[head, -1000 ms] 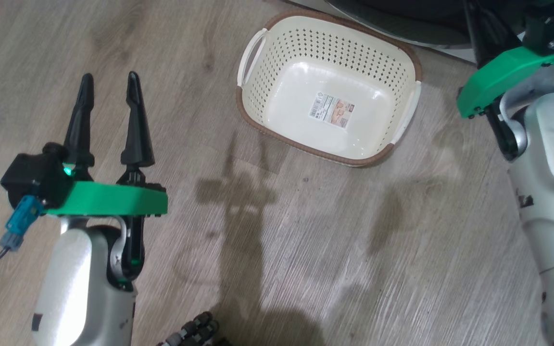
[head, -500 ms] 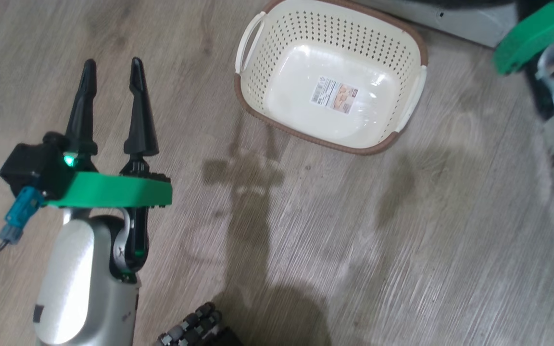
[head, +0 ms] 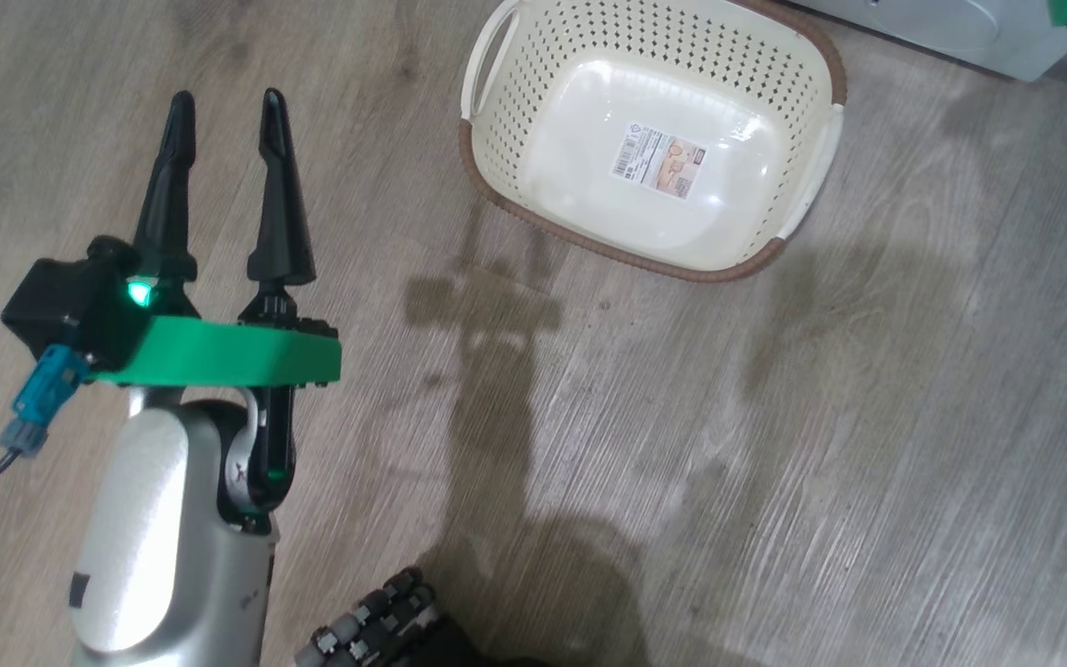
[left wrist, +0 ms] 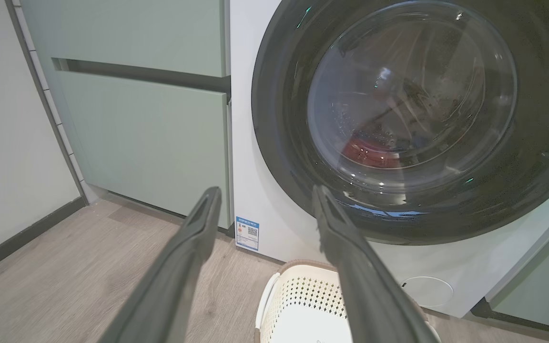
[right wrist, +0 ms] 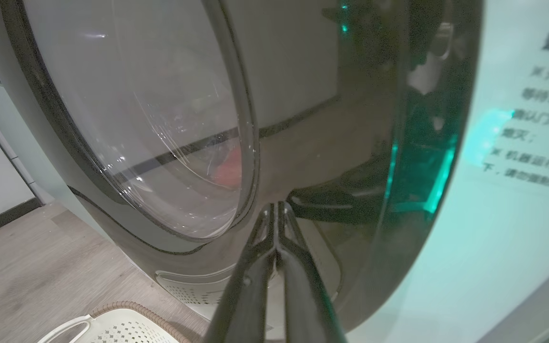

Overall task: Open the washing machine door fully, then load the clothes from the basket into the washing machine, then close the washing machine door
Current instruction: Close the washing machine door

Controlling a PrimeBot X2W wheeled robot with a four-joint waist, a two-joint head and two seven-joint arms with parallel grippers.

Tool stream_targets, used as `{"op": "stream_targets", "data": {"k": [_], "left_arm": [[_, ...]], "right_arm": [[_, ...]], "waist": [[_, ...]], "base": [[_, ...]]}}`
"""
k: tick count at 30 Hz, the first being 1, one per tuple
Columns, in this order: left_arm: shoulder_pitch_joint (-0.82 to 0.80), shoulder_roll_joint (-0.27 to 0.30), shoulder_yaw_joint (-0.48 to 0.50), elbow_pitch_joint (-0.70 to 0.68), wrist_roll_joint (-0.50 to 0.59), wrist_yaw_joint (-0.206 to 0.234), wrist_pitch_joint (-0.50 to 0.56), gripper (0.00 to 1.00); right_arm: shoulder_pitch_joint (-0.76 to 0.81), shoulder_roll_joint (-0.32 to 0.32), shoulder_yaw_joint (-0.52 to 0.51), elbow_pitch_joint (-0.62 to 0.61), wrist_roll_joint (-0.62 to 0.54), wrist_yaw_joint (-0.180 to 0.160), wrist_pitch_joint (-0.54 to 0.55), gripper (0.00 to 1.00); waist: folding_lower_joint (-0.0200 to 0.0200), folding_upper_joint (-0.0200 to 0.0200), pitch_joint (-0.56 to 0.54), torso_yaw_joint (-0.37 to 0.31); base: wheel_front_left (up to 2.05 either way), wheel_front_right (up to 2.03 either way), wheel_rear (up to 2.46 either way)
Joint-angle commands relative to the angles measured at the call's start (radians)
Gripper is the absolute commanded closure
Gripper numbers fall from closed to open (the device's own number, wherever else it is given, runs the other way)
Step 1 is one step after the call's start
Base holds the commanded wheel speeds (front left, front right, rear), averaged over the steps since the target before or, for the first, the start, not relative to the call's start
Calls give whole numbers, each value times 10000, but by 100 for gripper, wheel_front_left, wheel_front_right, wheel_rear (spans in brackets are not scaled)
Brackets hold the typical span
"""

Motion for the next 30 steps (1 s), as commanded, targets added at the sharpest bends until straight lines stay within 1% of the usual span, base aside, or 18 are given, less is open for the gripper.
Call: {"op": "stream_targets", "data": {"k": [1,5,8,9,14,16,17,18,19,20,21,25,30], "left_arm": [[-235,187,309,-340,-36,69,-95,0],[-187,187,347,-258,71,63,-95,0],[-81,187,405,-155,225,-21,-95,0],[18,187,482,-90,355,-91,-95,0],[267,187,685,71,739,-361,-95,0],[398,187,785,120,893,-454,-95,0],[460,187,844,138,956,-502,-95,0],[533,187,894,172,1032,-558,-95,0],[612,187,953,189,1106,-607,-95,0],[681,187,986,201,1168,-664,-95,0],[681,187,986,201,1168,-664,-95,0],[1014,196,1113,258,1402,-839,-95,0],[1378,243,1148,316,1585,-1015,-95,0]], "right_arm": [[-441,152,-77,-173,-49,-19,-153,100],[-346,482,181,14,-87,-19,-278,100],[-9,761,468,76,117,-19,-370,100],[314,979,696,25,322,-19,-419,100],[1387,1310,1316,-410,972,-19,-479,100],[1879,1361,1426,-890,1264,-19,-487,63],[2154,1373,1454,-1171,1390,-19,-488,42],[2453,1386,1417,-1466,1513,-19,-489,11],[2755,1412,1387,-1759,1594,-19,-490,0],[3054,1424,1336,-2055,1660,-19,-491,0],[3054,1424,1336,-2055,1660,-19,-491,0],[4306,1568,1003,-3328,1767,-19,-492,0],[5924,1796,499,-4766,1638,-19,-493,0]], "waist": [[-1,0,-26,-31],[-1,0,-224,-192],[-1,0,-496,-413],[-1,0,-698,-616],[-1,0,-1299,-1174],[-1,0,-1520,-1408],[-1,0,-1631,-1532],[-1,0,-1758,-1654],[-1,0,-1873,-1802],[-1,0,-1957,-1911],[-1,0,-1957,-1911],[-1,0,-2396,-2456],[-1,0,-2861,-3079]], "base": [[0,0,0],[0,0,0],[0,0,0],[0,0,0],[0,0,0],[0,0,0],[0,0,0],[0,0,0],[0,0,0],[0,0,0],[0,0,0],[0,0,0],[0,0,0]]}}
